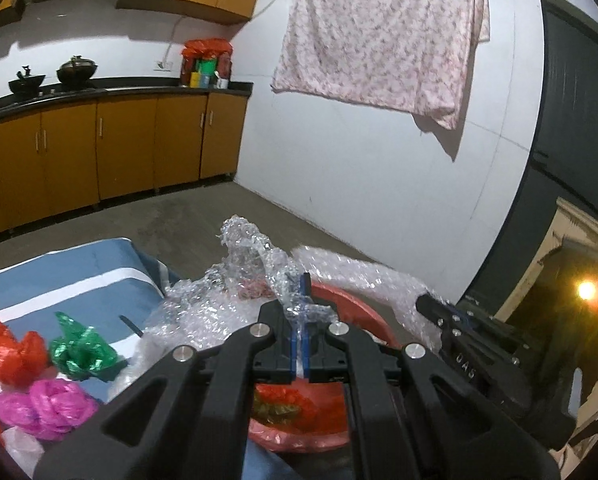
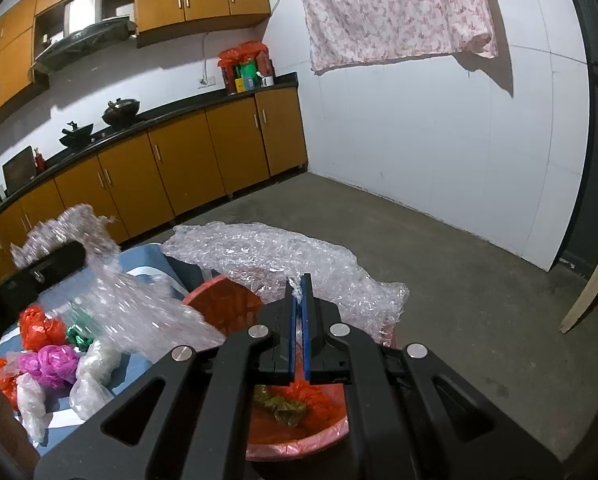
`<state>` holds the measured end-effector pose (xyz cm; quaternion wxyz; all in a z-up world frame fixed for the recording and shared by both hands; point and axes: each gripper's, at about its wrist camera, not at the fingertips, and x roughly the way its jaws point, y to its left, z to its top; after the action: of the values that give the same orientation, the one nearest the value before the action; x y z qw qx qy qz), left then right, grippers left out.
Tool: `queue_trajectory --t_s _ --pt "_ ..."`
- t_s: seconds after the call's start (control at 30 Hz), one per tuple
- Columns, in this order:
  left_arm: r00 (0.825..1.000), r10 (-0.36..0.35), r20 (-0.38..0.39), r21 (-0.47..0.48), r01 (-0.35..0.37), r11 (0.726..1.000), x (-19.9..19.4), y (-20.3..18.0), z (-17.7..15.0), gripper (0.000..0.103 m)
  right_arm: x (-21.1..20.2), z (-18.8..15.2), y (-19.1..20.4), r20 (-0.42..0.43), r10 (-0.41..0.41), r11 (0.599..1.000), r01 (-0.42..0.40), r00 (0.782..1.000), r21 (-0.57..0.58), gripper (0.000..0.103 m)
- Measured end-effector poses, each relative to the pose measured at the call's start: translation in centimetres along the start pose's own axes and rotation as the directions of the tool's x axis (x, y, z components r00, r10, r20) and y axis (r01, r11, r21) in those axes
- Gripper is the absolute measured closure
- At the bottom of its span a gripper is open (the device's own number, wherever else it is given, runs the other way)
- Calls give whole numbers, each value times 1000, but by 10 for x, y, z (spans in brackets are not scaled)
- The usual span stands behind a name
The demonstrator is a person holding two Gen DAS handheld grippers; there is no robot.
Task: Collect trash
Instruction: 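Lift the bubble wrap with both grippers and carry it over the orange basket, then open both grippers to release the bubble wrap into the basket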
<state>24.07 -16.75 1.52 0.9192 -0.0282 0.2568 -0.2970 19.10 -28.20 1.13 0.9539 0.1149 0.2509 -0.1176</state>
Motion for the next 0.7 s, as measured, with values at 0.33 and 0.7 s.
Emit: queue_trajectory --t_s 0.33,0.7 --pt "997 35 -75 -34 -37 999 16 18 -16 63 13 -12 -9 -31 67 998 -67 997 3 57" --pt "979 197 -53 -66 -200 978 -44 57 -31 31 -11 -26 -15 -28 44 999 -44 999 -14 44"
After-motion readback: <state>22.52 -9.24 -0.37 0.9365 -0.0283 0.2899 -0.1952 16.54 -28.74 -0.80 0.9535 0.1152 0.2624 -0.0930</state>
